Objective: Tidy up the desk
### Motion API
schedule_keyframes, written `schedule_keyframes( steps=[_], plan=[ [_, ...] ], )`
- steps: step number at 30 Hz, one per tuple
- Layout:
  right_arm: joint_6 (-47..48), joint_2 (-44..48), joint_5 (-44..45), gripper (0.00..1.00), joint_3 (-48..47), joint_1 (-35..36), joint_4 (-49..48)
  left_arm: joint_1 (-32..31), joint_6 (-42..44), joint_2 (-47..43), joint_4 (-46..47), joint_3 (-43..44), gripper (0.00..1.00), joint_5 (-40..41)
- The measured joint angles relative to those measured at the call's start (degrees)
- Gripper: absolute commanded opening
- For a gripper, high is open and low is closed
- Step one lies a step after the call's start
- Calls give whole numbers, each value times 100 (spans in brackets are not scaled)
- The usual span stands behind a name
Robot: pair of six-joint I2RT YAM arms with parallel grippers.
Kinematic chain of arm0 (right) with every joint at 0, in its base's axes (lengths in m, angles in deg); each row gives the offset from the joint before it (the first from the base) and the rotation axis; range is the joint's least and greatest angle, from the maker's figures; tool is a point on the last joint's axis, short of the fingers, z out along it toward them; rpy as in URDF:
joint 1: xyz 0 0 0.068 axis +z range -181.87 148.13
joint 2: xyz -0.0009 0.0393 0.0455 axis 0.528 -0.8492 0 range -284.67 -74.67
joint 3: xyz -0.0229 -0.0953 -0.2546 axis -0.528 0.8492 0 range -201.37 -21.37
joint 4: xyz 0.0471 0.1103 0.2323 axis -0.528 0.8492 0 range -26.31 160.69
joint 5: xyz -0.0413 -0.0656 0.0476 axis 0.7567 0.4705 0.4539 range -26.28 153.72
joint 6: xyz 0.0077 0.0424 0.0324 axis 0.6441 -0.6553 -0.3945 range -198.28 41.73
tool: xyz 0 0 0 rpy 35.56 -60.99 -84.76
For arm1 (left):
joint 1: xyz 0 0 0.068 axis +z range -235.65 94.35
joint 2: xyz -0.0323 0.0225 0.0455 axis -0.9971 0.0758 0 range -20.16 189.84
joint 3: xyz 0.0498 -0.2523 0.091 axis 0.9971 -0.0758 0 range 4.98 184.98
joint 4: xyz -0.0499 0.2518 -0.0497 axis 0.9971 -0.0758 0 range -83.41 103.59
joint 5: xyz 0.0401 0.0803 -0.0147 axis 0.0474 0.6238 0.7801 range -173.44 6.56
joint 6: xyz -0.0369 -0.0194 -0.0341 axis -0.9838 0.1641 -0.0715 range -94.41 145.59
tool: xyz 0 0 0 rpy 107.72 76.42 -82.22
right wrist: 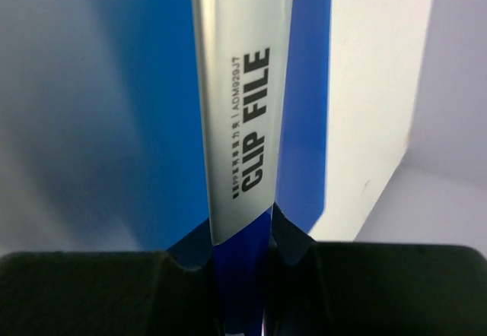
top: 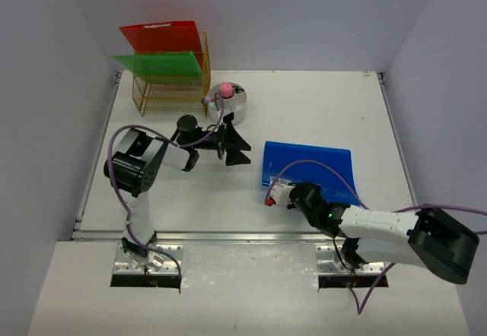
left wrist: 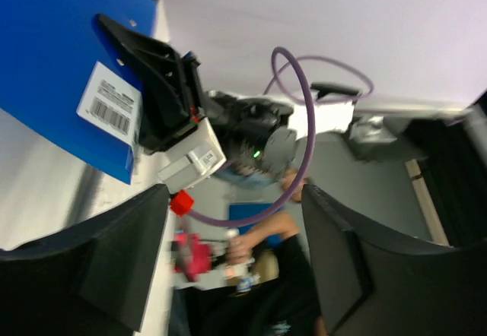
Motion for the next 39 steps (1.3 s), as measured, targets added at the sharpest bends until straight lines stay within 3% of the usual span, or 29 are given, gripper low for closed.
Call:
schedule_keyframes(
  steps=[4, 9, 12, 17, 21, 24, 27, 31, 36, 39],
  plan=[
    [1621, 1349, -786, 0, 541, -83, -285, 79, 1975, -977, -1765, 235, 72, -268],
    [3720, 2900, -2161, 0, 925, -76, -361, 218, 6148, -1498, -6148, 2273, 72, -123],
    [4721, 3756, -2935, 0, 1015, -76, -94, 347, 7879, -1739, -7820, 2915, 71, 91],
    [5924, 4250, -3904, 0, 1020, -76, -405, 953, 7986, -2273, -8238, 2189, 68, -52],
    [6454, 4061, -4404, 0, 1020, -76, -919, 1422, 7931, -2066, -8639, 1550, 69, -151],
    [6690, 3886, -4742, 0, 1020, -76, -1210, 1420, 8124, -1857, -9079, 1369, 70, -341],
    [6828, 3754, -5034, 0, 1020, -76, -1429, 1329, 8848, -1623, -9979, 1556, 70, -578],
    [6919, 3628, -5366, 0, 1020, -76, -1564, 1139, 10805, -973, -11945, 2510, 74, -895],
    [6961, 3358, -5575, 0, 1020, -76, -1760, 873, 12466, -476, -13597, 2830, 62, -1053],
    [6956, 3138, -5582, 0, 1020, -76, -1844, 681, 13048, -504, -14065, 2836, 36, -1090]
  ],
)
